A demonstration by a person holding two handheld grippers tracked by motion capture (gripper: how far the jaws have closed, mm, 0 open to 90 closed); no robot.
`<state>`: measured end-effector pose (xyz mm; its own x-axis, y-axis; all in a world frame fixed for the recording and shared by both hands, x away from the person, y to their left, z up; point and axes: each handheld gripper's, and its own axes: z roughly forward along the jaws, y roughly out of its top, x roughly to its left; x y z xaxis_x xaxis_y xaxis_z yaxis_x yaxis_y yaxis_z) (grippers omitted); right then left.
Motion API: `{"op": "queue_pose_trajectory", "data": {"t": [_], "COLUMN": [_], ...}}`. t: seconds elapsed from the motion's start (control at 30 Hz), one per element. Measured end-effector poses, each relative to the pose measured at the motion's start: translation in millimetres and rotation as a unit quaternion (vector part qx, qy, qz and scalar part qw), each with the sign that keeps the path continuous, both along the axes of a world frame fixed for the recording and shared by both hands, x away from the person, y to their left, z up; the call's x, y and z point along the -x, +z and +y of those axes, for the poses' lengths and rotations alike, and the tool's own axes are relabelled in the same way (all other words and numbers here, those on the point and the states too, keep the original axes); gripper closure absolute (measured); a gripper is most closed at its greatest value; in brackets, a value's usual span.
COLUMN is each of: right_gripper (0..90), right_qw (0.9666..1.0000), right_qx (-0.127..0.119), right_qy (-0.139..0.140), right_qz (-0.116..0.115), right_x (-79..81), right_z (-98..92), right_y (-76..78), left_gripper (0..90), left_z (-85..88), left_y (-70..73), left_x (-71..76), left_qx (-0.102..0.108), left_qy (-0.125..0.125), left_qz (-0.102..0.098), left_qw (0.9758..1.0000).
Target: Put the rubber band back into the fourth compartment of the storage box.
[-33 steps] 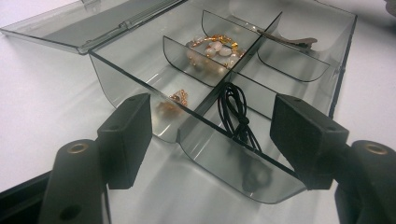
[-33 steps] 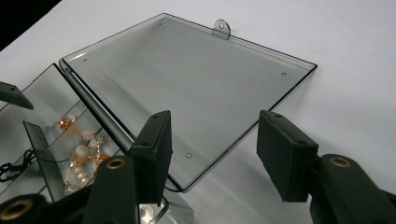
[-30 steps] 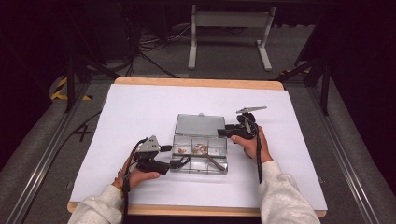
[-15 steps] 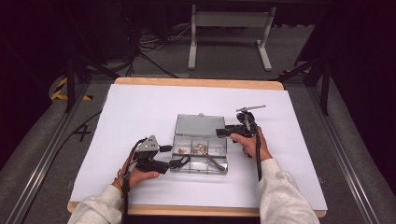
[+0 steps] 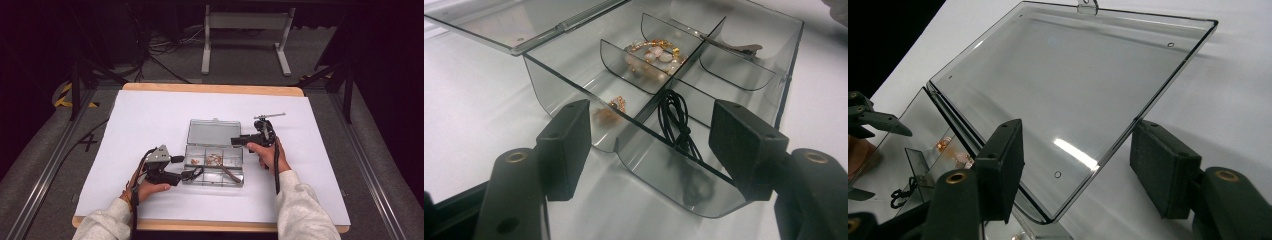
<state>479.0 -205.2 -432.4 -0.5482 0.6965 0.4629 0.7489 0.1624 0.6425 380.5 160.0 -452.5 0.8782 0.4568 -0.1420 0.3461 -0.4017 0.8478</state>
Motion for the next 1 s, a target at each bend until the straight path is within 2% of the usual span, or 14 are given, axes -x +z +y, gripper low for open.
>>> {"op": "queue_pose_trajectory", "data": {"t": [0.1, 0.23, 0.4, 1.0], "right_gripper": [46.5, 47.8, 54.0, 66.6], "right_qw": [0.9999, 0.9997, 0.9990, 0.9966], "right_qx": [-0.004, 0.002, -0.001, -0.009], "right_qy": [0.001, -0.002, -0.006, -0.006], "right_qz": [-0.011, -0.025, -0.043, -0.082], "right_x": [2.8, 6.2, 9.9, 19.7], "right_z": [0.2, 1.4, -1.4, -7.4], "right_y": [1.8, 3.7, 5.1, 8.7], "left_gripper": [34.5, 34.7, 34.8, 35.2], "left_z": [0.1, 0.0, 0.0, 0.0], "left_y": [0.1, 0.1, 0.2, 0.2], "left_x": [-0.1, -0.1, -0.1, -0.2], "left_qx": [-0.001, 0.000, -0.001, -0.001], "left_qy": [0.000, 0.000, 0.000, 0.001], "left_qz": [0.000, 0.000, 0.000, 0.000], "left_qw": [1.0000, 1.0000, 1.0000, 1.0000]}}
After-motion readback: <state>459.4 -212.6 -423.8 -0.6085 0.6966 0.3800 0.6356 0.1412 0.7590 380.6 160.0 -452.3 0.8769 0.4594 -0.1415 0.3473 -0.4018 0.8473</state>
